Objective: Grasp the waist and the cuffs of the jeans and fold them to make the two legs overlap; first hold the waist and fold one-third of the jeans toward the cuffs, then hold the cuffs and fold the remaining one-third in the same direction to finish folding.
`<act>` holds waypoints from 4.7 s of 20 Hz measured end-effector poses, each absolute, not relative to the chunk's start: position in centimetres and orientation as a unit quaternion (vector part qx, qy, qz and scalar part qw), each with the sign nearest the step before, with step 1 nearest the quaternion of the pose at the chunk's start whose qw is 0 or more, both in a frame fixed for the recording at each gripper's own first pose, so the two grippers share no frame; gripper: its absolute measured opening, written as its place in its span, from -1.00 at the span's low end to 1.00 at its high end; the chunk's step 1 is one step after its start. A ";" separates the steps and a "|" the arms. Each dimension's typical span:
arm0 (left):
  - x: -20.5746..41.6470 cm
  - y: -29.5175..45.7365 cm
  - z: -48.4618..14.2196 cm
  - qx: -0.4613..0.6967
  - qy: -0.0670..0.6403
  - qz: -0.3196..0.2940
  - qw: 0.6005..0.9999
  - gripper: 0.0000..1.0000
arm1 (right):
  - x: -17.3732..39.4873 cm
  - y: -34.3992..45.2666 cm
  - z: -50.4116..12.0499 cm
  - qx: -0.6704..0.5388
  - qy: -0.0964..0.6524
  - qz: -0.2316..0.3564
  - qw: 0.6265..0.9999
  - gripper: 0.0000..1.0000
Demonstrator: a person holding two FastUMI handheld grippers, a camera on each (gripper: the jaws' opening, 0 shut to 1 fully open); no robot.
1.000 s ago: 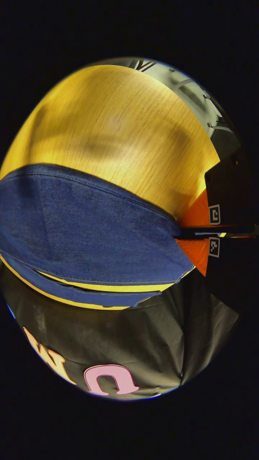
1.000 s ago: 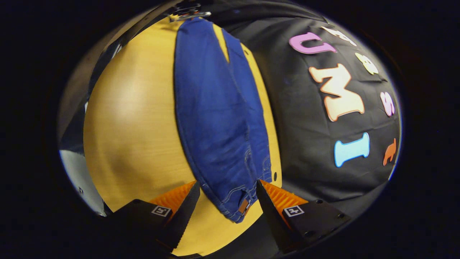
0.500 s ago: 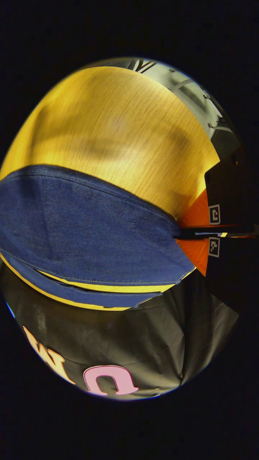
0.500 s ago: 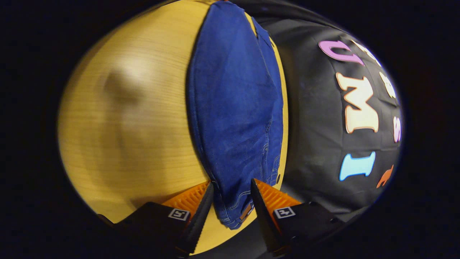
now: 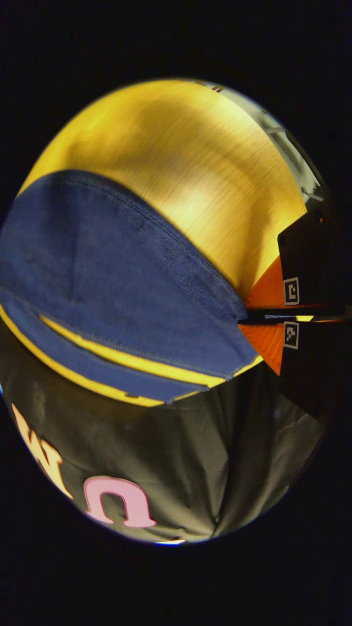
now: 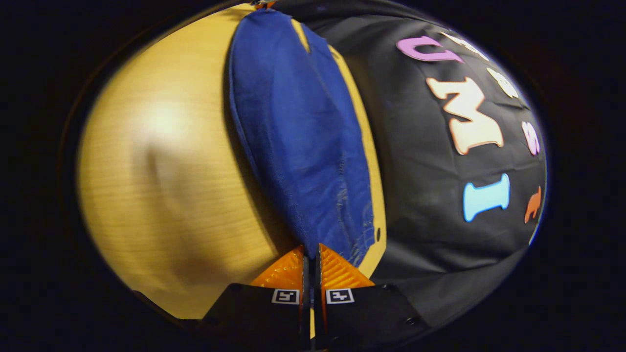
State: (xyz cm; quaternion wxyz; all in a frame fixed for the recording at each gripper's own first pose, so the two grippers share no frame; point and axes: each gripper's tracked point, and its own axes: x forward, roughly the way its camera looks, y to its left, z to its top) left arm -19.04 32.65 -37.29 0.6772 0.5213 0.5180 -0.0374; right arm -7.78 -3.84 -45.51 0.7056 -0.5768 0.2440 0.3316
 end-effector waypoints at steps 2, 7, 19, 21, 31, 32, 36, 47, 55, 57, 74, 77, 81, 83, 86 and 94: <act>-18.0 32.2 -35.9 0.511 0.515 -0.026 0.687 -1.00 | -5.6 -3.3 -42.6 -0.563 0.235 0.294 0.736 -0.89; -15.9 31.9 -32.9 0.488 0.492 0.012 0.721 -1.00 | 0.1 -2.3 -37.3 -0.508 0.224 0.193 0.809 -0.89; -3.2 34.3 -33.2 0.497 0.485 -0.028 0.719 -1.00 | 11.1 1.1 -38.0 -0.502 0.223 0.145 0.823 -0.89; -0.4 34.8 -34.5 0.499 0.486 -0.044 0.716 -1.00 | 12.7 1.7 -38.9 -0.496 0.227 0.138 0.827 -0.89; 8.6 36.6 -43.2 0.494 0.526 -0.125 0.681 -1.00 | 19.3 4.0 -49.5 -0.496 0.291 0.146 0.805 -0.89; 9.3 36.4 -43.3 0.494 0.523 -0.132 0.682 -0.99 | 19.3 3.9 -51.1 -0.487 0.309 0.144 0.804 -0.89; 11.3 35.3 -42.5 0.523 0.498 -0.119 0.682 0.35 | 20.5 2.0 -52.3 -0.472 0.335 0.096 0.810 0.05; 11.3 34.7 -39.6 0.266 0.382 0.025 0.885 0.90 | 12.1 -10.5 -47.3 -0.111 0.395 -0.082 0.908 0.99; 17.5 30.2 -27.1 0.115 0.278 0.039 0.953 0.89 | 9.5 -13.0 -56.3 0.173 0.485 -0.141 0.845 0.89; 19.5 30.0 -22.8 0.115 0.259 0.042 0.958 0.89 | 9.2 -13.3 -56.8 0.192 0.493 -0.157 0.834 0.97; 17.4 40.2 -19.6 0.039 0.267 0.120 0.955 0.91 | 17.8 -7.5 -42.8 0.187 0.307 -0.105 0.927 -0.84; 16.7 42.2 -21.0 0.035 0.279 0.125 0.951 1.00 | 16.7 -6.0 -38.1 0.154 0.283 -0.042 0.946 -0.84; 15.5 44.6 -22.6 0.035 0.296 0.127 0.946 0.92 | 16.0 -4.1 -33.0 0.132 0.248 0.021 0.960 -0.84; 15.1 45.8 -23.4 0.032 0.301 0.128 0.944 0.91 | 15.3 -4.0 -30.7 0.131 0.233 0.052 0.962 -0.84; 14.4 47.7 -24.8 0.019 0.312 0.133 0.940 0.91 | 13.7 -3.6 -25.4 0.131 0.205 0.109 0.964 -0.80; 13.8 51.2 -29.5 -0.012 0.346 0.131 0.929 0.91 | 9.5 -7.2 -16.9 0.134 0.247 0.213 0.936 -0.88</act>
